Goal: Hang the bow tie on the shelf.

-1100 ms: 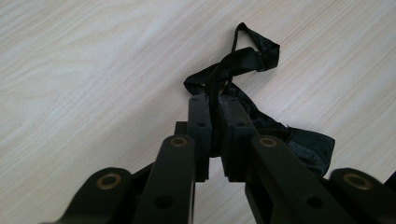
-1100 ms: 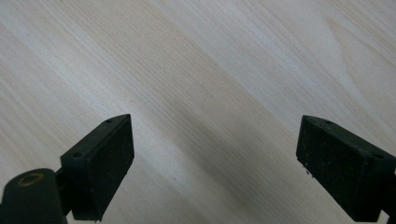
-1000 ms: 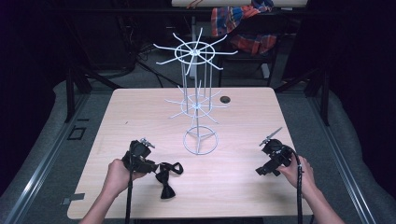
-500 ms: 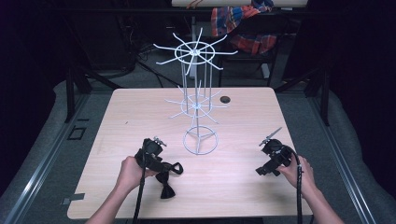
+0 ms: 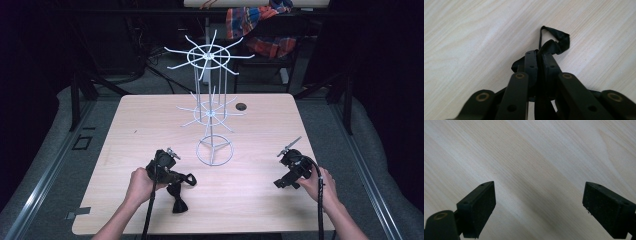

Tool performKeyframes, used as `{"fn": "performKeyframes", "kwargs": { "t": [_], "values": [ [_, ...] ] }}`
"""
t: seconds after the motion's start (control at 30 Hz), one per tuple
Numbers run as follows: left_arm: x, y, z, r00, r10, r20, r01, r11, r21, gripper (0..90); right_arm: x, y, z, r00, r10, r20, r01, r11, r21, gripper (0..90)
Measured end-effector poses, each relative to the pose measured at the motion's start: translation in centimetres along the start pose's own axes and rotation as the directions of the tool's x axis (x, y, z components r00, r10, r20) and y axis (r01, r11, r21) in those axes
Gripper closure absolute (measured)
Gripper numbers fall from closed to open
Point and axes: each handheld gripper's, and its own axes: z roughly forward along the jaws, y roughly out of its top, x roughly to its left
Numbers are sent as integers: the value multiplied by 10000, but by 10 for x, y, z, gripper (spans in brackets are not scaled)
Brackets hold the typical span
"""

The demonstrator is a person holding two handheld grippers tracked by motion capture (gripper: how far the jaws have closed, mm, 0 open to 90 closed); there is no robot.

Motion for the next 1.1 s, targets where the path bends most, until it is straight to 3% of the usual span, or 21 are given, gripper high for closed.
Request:
{"fn": "performKeyframes", "kwargs": {
  "t": [0.13, 0.27, 0.43, 0.57, 0.6, 0.8, 0.9, 0.93, 1.0, 1.1],
  "values": [
    [-3, -1, -4, 10000, 58, -81, -60, 9997, -222, 874, 0, 0, 1, 10000, 53, -37, -54, 10000, -81, 112],
    [-3, -2, -10, 9999, 86, -120, -91, 9990, -446, 875, -3, 2, -4, 9988, -486, 42, 482, 9970, 606, 112],
    [-2, -4, -20, 9997, 18, -250, -39, 9965, -830, 874, -3, 1, -5, 9994, -310, 167, 304, 9989, 351, 112],
    [0, -7, -27, 9996, -74, -263, 45, 9938, -1110, 874, -5, 3, -6, 9986, -529, -2, 528, 9966, 626, 111],
    [0, -8, -29, 9997, -119, -234, 92, 9933, -1153, 874, -2, 0, -1, 10000, 6, -16, -6, 10000, -55, 111],
    [-1, -10, -39, 9992, -287, -296, 241, 9890, -1459, 874, -2, -1, -1, 9999, 102, -70, -102, 9999, -139, 111],
    [-1, -10, -42, 9992, -262, -304, 211, 9873, -1576, 874, -3, -1, -1, 10000, 61, -31, -61, 10000, -73, 111],
    [-2, -10, -44, 9991, -301, -293, 247, 9852, -1694, 875, -6, 2, -5, 9994, -346, 35, 344, 9982, 500, 112],
    [-3, -10, -46, 9988, -296, -385, 223, 9837, -1785, 875, -5, 1, -4, 9998, -214, 48, 212, 9991, 362, 111],
    [-2, -10, -48, 9990, -292, -340, 225, 9826, -1841, 875, -6, 2, -5, 9992, -398, -16, 398, 9976, 559, 111]
  ]
}}
